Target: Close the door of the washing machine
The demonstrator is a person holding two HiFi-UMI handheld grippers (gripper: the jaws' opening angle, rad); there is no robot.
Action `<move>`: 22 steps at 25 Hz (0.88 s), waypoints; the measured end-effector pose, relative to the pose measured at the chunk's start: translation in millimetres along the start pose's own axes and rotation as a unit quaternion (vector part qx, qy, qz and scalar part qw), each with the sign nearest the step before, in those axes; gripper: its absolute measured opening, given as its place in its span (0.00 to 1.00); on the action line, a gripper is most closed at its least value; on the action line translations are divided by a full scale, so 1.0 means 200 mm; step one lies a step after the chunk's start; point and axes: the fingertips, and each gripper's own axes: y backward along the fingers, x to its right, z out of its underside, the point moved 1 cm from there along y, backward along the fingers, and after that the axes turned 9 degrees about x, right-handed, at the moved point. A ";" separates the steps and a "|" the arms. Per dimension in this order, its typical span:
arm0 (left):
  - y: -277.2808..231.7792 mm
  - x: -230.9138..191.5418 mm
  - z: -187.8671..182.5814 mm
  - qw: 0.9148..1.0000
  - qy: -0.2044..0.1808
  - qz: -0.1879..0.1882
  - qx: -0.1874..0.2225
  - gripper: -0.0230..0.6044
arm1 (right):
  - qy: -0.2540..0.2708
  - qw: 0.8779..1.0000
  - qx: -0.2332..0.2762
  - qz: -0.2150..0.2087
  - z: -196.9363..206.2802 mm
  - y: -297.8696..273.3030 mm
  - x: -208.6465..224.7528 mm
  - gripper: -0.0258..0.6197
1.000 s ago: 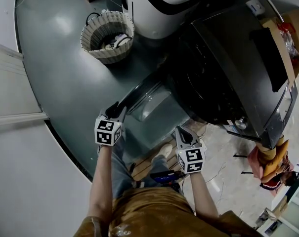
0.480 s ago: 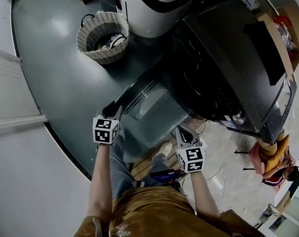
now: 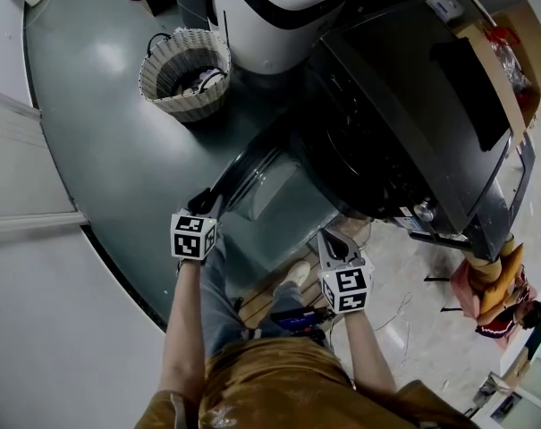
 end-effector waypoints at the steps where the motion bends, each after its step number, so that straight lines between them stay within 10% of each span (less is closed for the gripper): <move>1: 0.00 0.01 0.00 1.000 0.000 0.001 -0.001 0.26 | 0.000 1.000 0.001 0.001 0.00 0.01 0.00 0.06; 22: 0.02 0.27 0.08 0.999 -0.008 0.029 -0.030 0.22 | -0.011 0.999 0.019 0.029 0.03 0.24 0.12 0.06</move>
